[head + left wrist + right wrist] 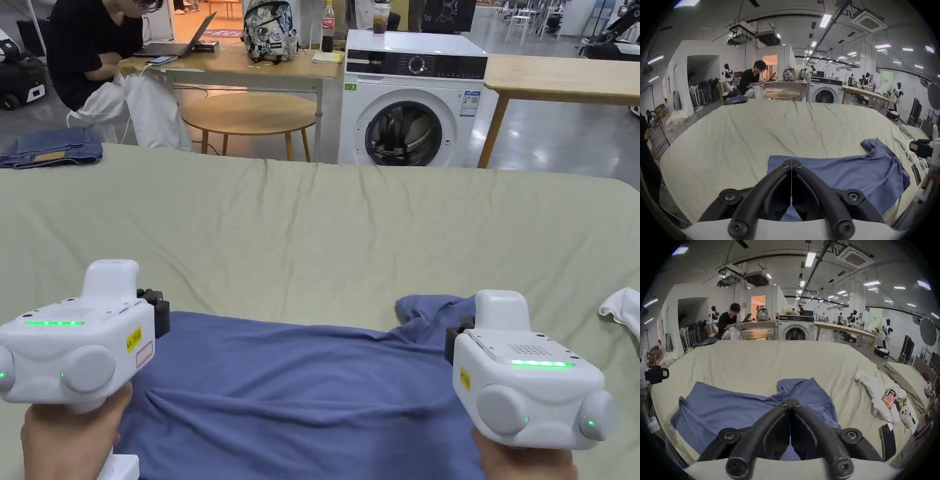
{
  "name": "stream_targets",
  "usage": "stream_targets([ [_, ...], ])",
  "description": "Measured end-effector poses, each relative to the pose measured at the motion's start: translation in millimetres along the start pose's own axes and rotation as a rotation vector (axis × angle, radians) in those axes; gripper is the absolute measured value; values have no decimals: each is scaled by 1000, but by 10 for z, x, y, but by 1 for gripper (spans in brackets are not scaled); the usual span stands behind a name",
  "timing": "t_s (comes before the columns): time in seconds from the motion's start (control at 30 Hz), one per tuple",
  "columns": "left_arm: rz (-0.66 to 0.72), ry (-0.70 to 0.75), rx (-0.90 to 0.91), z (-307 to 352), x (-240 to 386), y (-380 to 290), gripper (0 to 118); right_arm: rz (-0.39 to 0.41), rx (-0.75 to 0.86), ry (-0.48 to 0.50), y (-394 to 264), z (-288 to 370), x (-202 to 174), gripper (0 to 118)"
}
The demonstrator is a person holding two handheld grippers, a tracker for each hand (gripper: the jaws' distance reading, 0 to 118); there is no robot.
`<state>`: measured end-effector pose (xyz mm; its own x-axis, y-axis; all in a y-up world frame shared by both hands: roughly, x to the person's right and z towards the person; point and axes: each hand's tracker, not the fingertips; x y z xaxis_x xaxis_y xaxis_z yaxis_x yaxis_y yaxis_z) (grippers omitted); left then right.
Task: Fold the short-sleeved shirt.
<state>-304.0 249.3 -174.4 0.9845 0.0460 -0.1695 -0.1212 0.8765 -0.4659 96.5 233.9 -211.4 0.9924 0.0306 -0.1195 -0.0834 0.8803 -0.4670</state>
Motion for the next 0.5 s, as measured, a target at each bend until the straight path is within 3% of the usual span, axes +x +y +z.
stream_targets([
  [0.4,63,-45,-474,-1599,-512,567,0,7,-56,46,127,-387,-18,0],
  [0.43,60,-44,-511,-1711,-525,579,6,9,-66,44,112,-426,-8,0],
  [0.47,64,-56,-565,-1810,-547,572,24,10,-82,44,96,-465,5,0],
  [0.5,72,-56,-600,-1924,-568,562,49,13,-94,43,77,-503,26,0],
])
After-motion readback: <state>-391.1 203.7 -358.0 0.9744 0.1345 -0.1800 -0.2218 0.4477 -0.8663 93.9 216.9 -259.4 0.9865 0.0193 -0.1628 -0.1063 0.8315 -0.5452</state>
